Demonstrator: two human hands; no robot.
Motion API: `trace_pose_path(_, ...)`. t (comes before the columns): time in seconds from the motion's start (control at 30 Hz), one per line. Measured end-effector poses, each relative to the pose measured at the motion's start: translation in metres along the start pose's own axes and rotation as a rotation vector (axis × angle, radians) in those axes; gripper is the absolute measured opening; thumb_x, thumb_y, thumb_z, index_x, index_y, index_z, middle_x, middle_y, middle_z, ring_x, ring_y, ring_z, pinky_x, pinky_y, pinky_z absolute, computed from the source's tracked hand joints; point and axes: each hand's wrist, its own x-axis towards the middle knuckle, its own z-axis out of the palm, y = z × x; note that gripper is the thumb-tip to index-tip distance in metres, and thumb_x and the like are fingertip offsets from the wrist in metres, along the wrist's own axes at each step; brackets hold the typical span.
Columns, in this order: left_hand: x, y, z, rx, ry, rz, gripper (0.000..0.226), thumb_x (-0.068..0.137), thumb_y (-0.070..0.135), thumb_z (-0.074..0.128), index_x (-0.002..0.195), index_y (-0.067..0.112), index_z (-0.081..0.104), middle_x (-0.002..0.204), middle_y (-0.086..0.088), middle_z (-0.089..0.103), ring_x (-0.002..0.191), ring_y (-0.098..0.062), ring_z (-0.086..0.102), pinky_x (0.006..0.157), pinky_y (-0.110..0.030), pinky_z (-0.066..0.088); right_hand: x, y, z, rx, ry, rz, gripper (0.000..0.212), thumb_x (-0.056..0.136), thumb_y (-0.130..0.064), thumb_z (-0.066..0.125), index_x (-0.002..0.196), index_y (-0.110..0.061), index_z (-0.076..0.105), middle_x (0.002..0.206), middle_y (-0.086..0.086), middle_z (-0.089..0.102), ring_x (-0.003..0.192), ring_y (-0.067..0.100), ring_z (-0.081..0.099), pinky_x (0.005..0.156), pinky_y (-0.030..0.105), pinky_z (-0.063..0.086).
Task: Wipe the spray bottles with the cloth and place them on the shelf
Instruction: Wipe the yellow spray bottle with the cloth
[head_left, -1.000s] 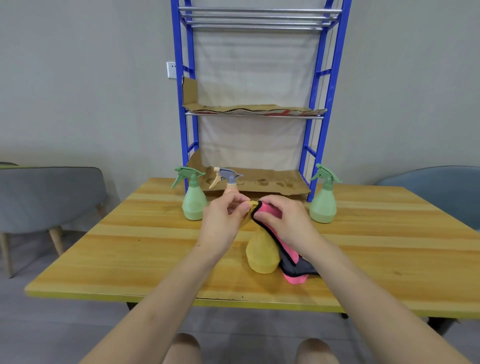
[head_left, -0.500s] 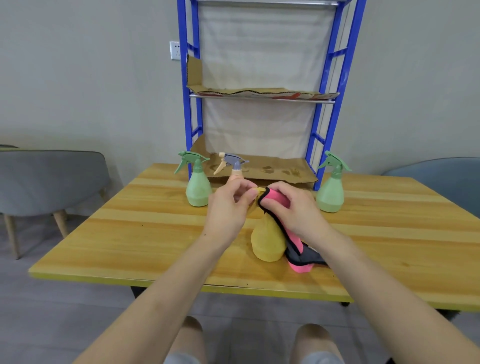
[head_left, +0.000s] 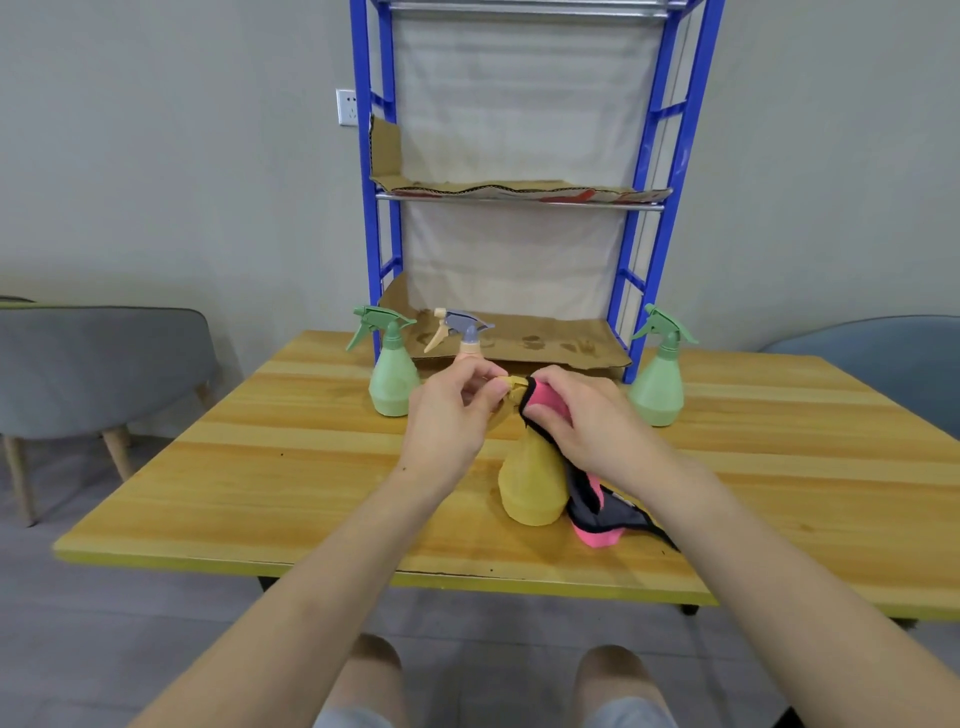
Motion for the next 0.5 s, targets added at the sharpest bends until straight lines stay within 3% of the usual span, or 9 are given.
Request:
trace_pose_path(0.13,-0.002,0.003,0.001,0.051,0.028,0.007,0.006,0.099,0.027,0.069,0.097,0.029,0.074,0.079,0.010,0.072,0.082,-0.008,0.069,0.079,-0.027,0.055,-0.007,-0.014,0.008,-0.170,0.121,0.055,0.030,0.100,-0.050,0.058,0.116,-0.025,0.057,0.106,-0.006,0.068,0.095,0.023,0.064,0.073,0.040,0.052)
trace_pose_path(0.27,-0.005,0.005,0.002,0.042,0.030,0.010,0.006,0.099,0.027,0.068,0.098,0.029,0.073,0.079,0.010,0.072,0.080,-0.007,0.068,0.075,-0.024,0.053,-0.013,-0.017,0.019,-0.126,0.160,0.078,0.027,0.102,-0.042,0.057,0.118,-0.020,0.055,0.108,-0.002,0.066,0.096,0.026,0.063,0.075,0.041,0.051)
trace_pose_path(0.4,0.000,0.004,0.000,0.059,-0.004,0.015,0.007,0.100,0.027,0.066,0.099,0.029,0.073,0.084,0.008,0.072,0.083,-0.012,0.069,0.080,-0.032,0.058,-0.008,-0.015,0.014,-0.031,0.054,0.063,0.024,0.105,-0.025,0.056,0.128,-0.016,0.052,0.118,-0.001,0.060,0.104,0.022,0.057,0.079,0.029,0.035)
trace_pose_path(0.5,0.001,0.005,0.002,0.054,-0.011,0.009,0.007,0.100,0.027,0.066,0.100,0.029,0.072,0.084,0.008,0.072,0.083,-0.011,0.069,0.079,-0.031,0.057,-0.007,-0.011,0.009,0.036,0.003,0.074,0.027,0.104,-0.022,0.058,0.130,-0.018,0.051,0.115,-0.006,0.055,0.104,0.015,0.051,0.080,0.022,0.031)
